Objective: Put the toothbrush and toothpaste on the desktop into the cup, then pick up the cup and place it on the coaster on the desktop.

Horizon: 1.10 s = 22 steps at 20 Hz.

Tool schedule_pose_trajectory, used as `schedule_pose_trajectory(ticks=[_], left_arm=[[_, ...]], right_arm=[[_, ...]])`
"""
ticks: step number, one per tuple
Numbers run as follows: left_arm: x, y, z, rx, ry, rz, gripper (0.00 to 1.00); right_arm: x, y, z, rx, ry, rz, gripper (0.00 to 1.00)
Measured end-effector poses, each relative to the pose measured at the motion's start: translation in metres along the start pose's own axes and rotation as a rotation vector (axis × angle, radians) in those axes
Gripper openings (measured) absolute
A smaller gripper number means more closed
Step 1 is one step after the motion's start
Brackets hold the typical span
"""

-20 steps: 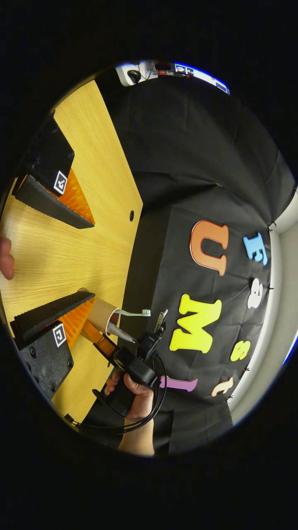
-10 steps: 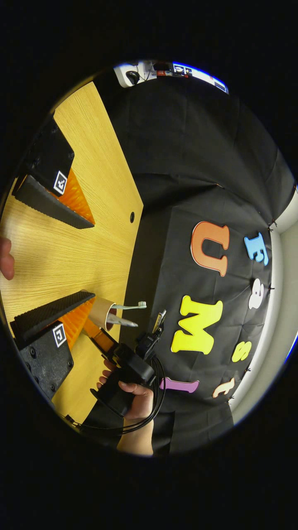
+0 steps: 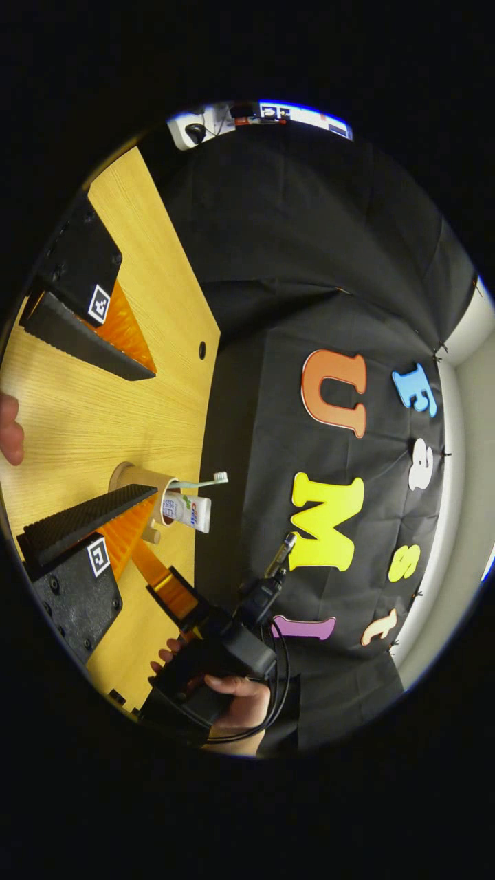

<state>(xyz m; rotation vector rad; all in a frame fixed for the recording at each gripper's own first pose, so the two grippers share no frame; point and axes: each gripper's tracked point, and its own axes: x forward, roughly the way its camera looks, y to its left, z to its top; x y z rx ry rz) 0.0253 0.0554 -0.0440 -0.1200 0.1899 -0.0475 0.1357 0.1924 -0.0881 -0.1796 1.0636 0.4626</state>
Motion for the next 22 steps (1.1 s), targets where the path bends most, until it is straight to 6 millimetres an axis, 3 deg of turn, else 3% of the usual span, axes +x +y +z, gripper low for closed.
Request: schedule_pose_trajectory(ticks=[4,7,9,12,15,18,22], left_arm=[[0.003,-0.041,0.019,0.003,-0.022,-0.029,0.96],[0.006,-0.068,0.034,-0.003,-0.036,-0.054,0.96],[0.007,-0.082,0.044,-0.006,-0.056,-0.062,0.96],[0.006,-0.104,0.049,0.001,-0.068,-0.067,0.96],[0.0,-0.124,0.044,-0.004,-0.068,-0.086,0.96],[-0.001,-0.126,0.036,-0.018,-0.061,-0.067,0.96],[0.001,-0.123,0.029,0.015,-0.049,-0.043,0.96]], right_arm=[[-0.066,-0.041,-0.013,0.044,-0.192,-0.09,0.97],[-0.114,-0.085,-0.013,0.04,-0.483,-0.242,0.96],[-0.139,-0.103,-0.022,0.075,-0.673,-0.315,0.96],[-0.156,-0.118,-0.056,0.203,-0.821,-0.322,0.96],[-0.162,-0.141,-0.077,0.234,-0.924,-0.416,0.96],[-0.172,-0.144,-0.083,0.233,-1.004,-0.459,0.96],[-0.173,-0.146,-0.076,0.218,-1.048,-0.485,0.96]])
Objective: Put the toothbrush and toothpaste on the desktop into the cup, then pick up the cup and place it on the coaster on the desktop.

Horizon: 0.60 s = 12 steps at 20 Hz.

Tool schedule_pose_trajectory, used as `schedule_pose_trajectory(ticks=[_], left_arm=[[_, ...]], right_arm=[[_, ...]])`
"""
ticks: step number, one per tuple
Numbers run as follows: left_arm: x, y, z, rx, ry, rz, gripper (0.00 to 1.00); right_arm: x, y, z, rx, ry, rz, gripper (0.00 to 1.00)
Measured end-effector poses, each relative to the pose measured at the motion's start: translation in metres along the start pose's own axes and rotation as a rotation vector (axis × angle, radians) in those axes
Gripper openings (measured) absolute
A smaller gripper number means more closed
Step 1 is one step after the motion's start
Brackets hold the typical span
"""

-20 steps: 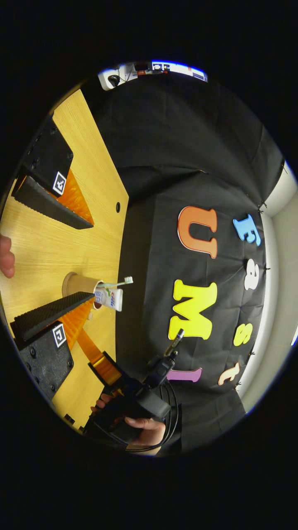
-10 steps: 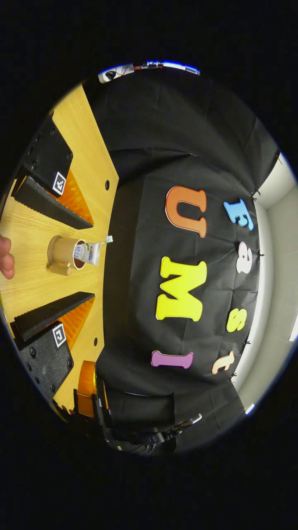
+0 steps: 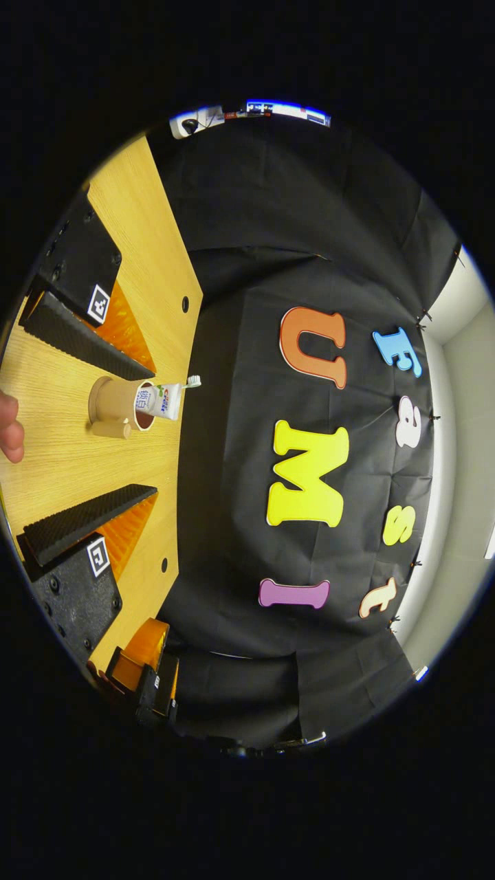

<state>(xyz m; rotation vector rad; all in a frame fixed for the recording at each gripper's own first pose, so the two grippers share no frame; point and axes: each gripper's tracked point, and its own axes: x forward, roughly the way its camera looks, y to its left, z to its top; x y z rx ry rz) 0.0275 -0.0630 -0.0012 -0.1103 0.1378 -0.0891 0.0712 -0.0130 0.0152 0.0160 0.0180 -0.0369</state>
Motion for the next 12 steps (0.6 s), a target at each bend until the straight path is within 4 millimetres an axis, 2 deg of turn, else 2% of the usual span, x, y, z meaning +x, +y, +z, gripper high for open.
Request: schedule_pose_trajectory(ticks=[1,4,5,6,11,12], left_arm=[[0.0017,0.0015,-0.0023,0.003,0.002,0.003,0.96],[0.0028,0.0027,-0.0008,0.006,-0.003,0.004,0.96],[0.0038,0.0037,-0.0012,0.009,-0.004,0.003,0.96],[0.0038,0.0027,-0.0015,0.012,-0.002,0.001,0.96],[0.0017,0.005,-0.0006,0.021,-0.008,-0.002,0.96],[0.0008,0.0065,-0.0007,0.022,-0.008,-0.002,0.96]], right_arm=[[-0.0031,0.0005,-0.0035,-0.01,-0.002,0.008,0.93],[-0.0058,0.0032,-0.0048,-0.005,-0.006,0.015,0.96],[-0.0065,0.0043,-0.0032,-0.008,-0.01,0.014,0.94],[-0.0068,0.0051,-0.002,-0.01,-0.016,0.01,0.96],[-0.009,0.0082,-0.0025,-0.002,-0.018,0.013,0.96],[-0.0091,0.0091,-0.0028,-0.001,-0.017,0.015,0.94]])
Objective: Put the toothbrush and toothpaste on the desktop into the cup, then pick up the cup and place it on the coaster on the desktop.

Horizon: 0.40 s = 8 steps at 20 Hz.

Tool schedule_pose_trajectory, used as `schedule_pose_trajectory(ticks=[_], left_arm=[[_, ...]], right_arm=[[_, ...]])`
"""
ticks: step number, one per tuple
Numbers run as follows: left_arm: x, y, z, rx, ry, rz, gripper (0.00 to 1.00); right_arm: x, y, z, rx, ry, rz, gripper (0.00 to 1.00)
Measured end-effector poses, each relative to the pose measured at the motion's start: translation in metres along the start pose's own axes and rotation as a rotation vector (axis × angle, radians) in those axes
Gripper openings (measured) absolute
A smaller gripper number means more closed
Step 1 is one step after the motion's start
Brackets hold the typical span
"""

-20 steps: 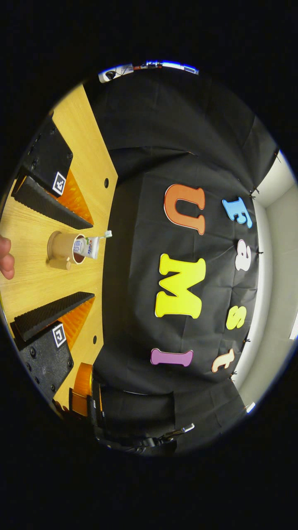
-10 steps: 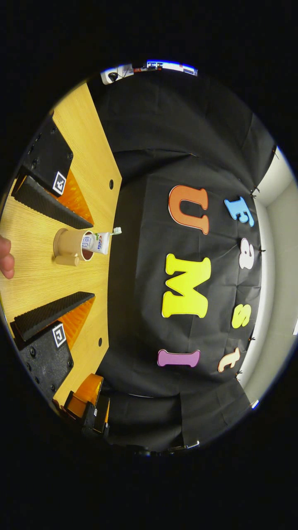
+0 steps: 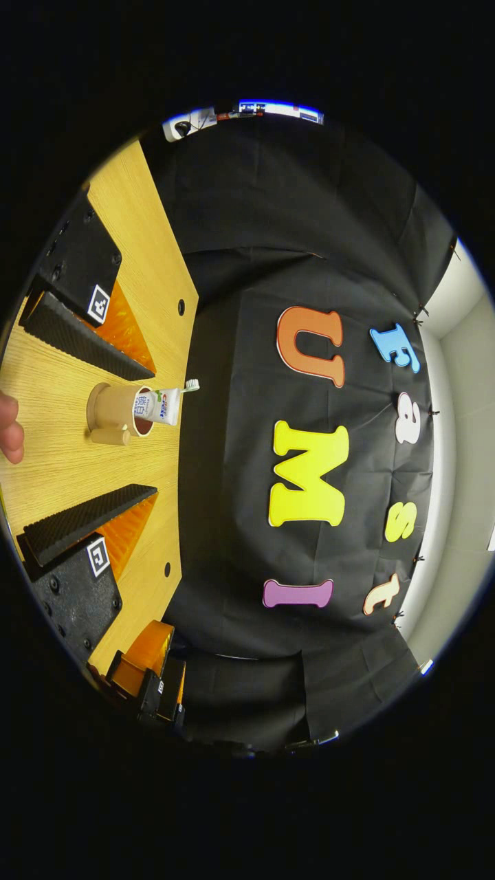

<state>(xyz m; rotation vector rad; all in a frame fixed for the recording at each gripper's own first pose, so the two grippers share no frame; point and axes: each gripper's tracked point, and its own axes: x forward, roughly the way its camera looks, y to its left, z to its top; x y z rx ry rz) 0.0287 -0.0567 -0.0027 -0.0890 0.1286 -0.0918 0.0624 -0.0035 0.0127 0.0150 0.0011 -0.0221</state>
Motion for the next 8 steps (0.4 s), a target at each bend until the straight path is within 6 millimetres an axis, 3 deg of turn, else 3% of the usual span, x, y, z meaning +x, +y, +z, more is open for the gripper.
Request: schedule_pose_trajectory(ticks=[8], left_arm=[[0.0004,0.0013,-0.0017,0.007,-0.001,0.002,0.96]], right_arm=[[-0.0049,-0.0021,0.0079,-0.026,-0.04,-0.02,0.94]])
